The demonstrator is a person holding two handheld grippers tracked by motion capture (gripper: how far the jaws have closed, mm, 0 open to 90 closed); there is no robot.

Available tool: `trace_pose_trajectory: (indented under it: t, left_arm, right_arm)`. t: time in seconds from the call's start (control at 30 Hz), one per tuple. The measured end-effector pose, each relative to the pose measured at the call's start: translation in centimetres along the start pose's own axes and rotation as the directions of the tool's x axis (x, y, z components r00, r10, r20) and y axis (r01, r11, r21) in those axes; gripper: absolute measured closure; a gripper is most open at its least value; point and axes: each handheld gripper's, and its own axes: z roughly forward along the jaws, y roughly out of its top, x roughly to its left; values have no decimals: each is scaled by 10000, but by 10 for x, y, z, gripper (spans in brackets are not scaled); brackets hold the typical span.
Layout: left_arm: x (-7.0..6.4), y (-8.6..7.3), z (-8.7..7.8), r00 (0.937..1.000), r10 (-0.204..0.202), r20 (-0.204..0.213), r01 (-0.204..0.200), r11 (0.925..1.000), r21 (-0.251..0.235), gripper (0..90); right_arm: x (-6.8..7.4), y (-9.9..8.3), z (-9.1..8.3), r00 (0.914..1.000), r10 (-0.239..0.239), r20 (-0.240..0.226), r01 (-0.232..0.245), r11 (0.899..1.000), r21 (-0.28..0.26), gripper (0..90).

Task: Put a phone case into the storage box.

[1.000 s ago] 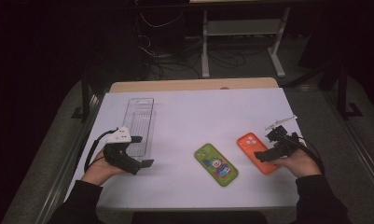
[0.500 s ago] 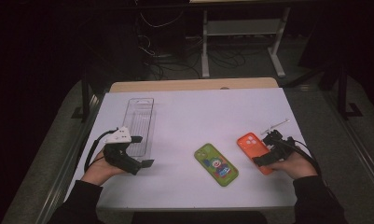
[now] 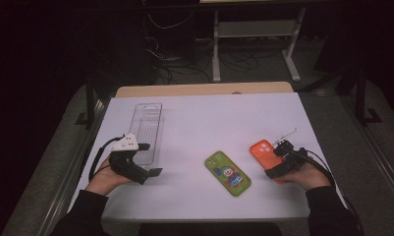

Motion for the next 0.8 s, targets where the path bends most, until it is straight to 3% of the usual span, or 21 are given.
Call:
trace_pose_trajectory:
  t: [0.27,0.5,0.8]
  left_arm:
    - [0,0,0,10000,12,-17,-12,10000,-14,0]
    - [-1,0,0,10000,-24,-15,24,10000,2,0]
    - [-1,0,-1,10000,-30,-36,30,10000,7,0]
  right_arm:
    - [2,-2,6,9998,-148,99,145,9996,257,73]
    - [-1,-5,5,9992,249,-320,-243,9995,207,127]
    - [1,-5,4,9985,499,-235,-492,9984,267,150]
